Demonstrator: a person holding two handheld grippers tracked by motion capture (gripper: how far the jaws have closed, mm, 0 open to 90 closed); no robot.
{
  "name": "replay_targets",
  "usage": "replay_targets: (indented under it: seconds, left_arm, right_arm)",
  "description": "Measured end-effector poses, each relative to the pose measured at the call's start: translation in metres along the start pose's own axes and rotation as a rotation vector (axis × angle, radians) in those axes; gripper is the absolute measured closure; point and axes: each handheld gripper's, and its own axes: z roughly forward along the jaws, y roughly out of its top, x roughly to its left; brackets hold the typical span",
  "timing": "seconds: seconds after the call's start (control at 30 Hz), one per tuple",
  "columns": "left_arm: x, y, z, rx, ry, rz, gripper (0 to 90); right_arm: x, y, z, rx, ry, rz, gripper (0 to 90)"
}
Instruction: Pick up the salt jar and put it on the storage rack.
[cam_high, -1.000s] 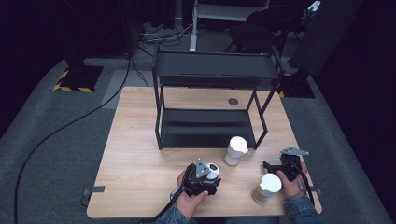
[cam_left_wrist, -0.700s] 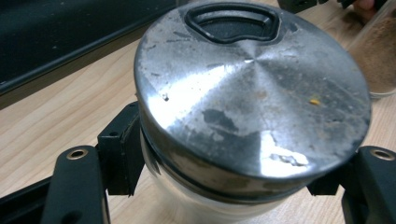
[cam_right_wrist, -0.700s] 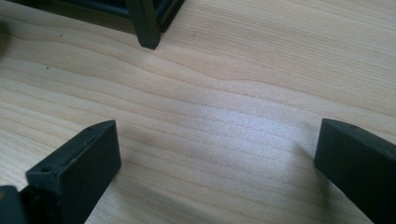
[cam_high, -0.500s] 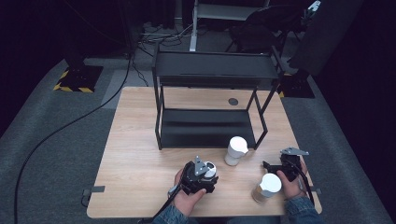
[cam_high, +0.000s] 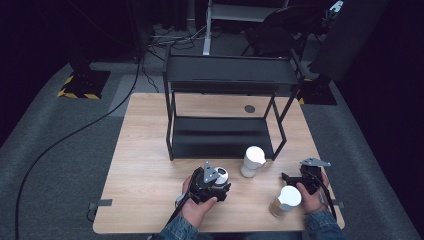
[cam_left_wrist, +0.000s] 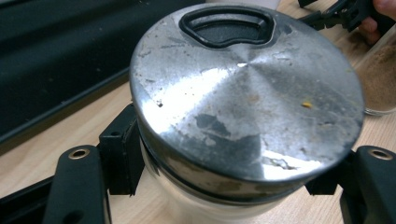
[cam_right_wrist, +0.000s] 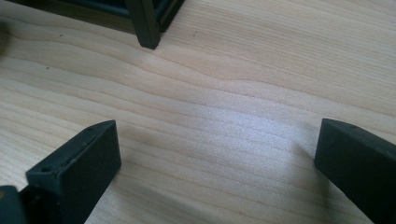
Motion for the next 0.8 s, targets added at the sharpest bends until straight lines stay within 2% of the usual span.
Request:
replay_targets:
  seconds: [0.8]
  left_arm:
    - [0.017, 0.025, -0.018, -0.029, 0.014, 0.015, 29.5]
  right_arm:
    - [0.000, 0.000, 0.000, 0.000, -0.001, 0.002, 0.0]
